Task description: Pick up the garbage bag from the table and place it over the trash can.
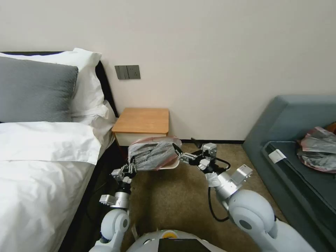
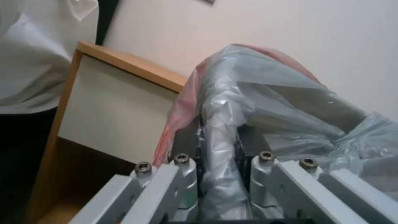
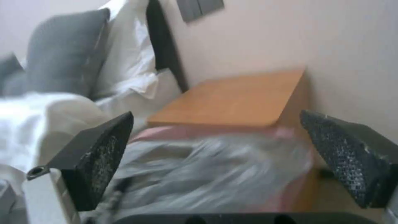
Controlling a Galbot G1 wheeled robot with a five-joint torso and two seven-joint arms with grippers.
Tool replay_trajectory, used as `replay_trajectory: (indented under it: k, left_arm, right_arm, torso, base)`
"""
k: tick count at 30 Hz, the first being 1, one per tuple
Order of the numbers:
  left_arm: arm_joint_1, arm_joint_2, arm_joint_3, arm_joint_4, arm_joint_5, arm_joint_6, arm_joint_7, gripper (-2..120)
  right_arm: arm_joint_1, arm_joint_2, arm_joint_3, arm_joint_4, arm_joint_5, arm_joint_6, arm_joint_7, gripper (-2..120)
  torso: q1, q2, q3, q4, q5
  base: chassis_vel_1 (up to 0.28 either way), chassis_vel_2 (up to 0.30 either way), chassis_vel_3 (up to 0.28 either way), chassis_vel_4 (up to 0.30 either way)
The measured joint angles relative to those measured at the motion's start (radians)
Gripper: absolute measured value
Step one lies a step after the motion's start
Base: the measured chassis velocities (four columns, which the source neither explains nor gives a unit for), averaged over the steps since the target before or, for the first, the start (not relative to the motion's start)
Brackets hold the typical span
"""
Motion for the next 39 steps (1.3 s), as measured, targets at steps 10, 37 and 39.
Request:
replay_trajectory:
  k: [10, 37, 39]
  left_arm:
    - [-0.011, -0.013, -0.001, -0.007, -0.008, 0.004, -0.006, 11]
    - [-0.010, -0.024, 0.006, -0.018, -0.013, 0.004, 0.000, 11]
    - [-0.009, -0.025, 0.006, -0.022, -0.014, 0.004, 0.001, 11]
  right_arm:
    - [-0.038, 0.165, -0.106, -0.004, 0.119, -0.068, 0.105, 100]
    - [-0.024, 0.357, -0.180, -0.120, 0.059, -0.101, 0.207, 100]
    - [-0.022, 0.361, -0.175, -0.133, 0.058, -0.101, 0.210, 100]
  torso:
    - [0.000, 0.000, 0.000, 0.0000, 0.0001]
    - [0.000, 0.000, 0.000, 0.0000, 0.0002]
    - [0.000, 0.000, 0.000, 0.0000, 0.0003]
  base:
    - [0.000, 0.000, 0.000, 0.000]
    - [0.000, 0.000, 0.000, 0.000]
    - [0.000, 0.000, 0.000, 0.000]
